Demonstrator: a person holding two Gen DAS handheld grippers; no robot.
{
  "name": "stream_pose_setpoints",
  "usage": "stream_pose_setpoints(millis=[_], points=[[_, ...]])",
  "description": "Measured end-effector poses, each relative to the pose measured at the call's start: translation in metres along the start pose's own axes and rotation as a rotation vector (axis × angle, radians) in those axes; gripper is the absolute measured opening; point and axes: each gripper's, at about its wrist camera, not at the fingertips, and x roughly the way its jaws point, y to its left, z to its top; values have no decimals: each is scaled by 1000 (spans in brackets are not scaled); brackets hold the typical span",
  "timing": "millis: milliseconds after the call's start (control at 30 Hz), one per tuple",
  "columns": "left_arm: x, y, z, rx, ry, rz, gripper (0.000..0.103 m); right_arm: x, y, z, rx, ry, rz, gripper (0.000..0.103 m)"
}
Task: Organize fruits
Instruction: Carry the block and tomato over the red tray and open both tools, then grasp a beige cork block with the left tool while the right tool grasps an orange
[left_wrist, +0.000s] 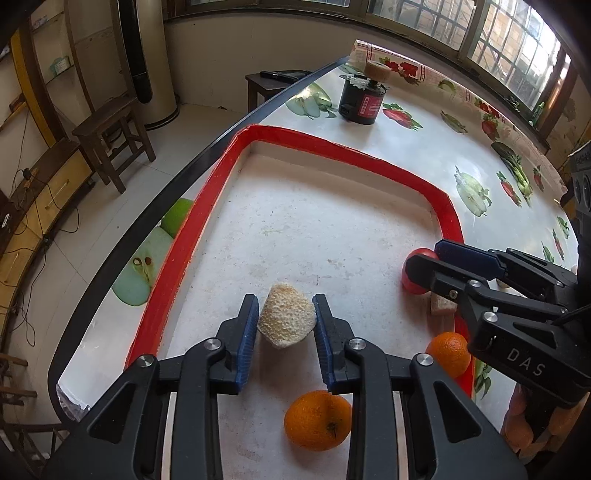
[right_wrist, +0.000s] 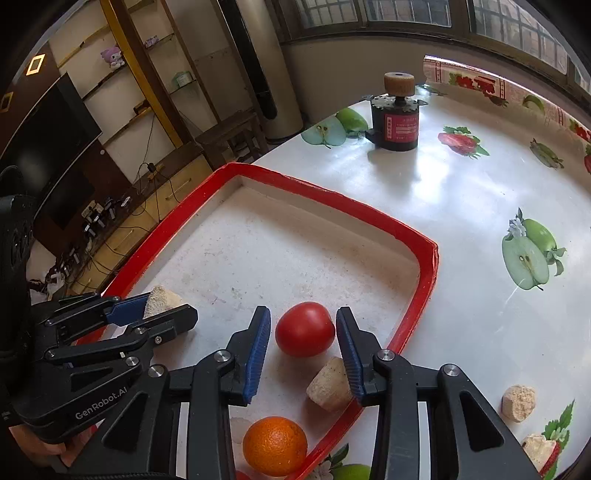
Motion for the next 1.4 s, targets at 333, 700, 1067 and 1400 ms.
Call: stream_pose_setpoints(millis=[333,700,1067,1400], points=[[-31,-7,-13,5,-78,0,42,-55,-8,-15,31,-82,8,42],[-42,-15,-28,16,-86,5,42,-107,-21,-59,69,-124,-9,42],[-67,-41,-41,57,-123,-35,42,-154,-51,-107,138,-161,-64,43],[-82,-75,-54,110,-134,-78,42,-178,-86,-147,213,-163,-113,43]])
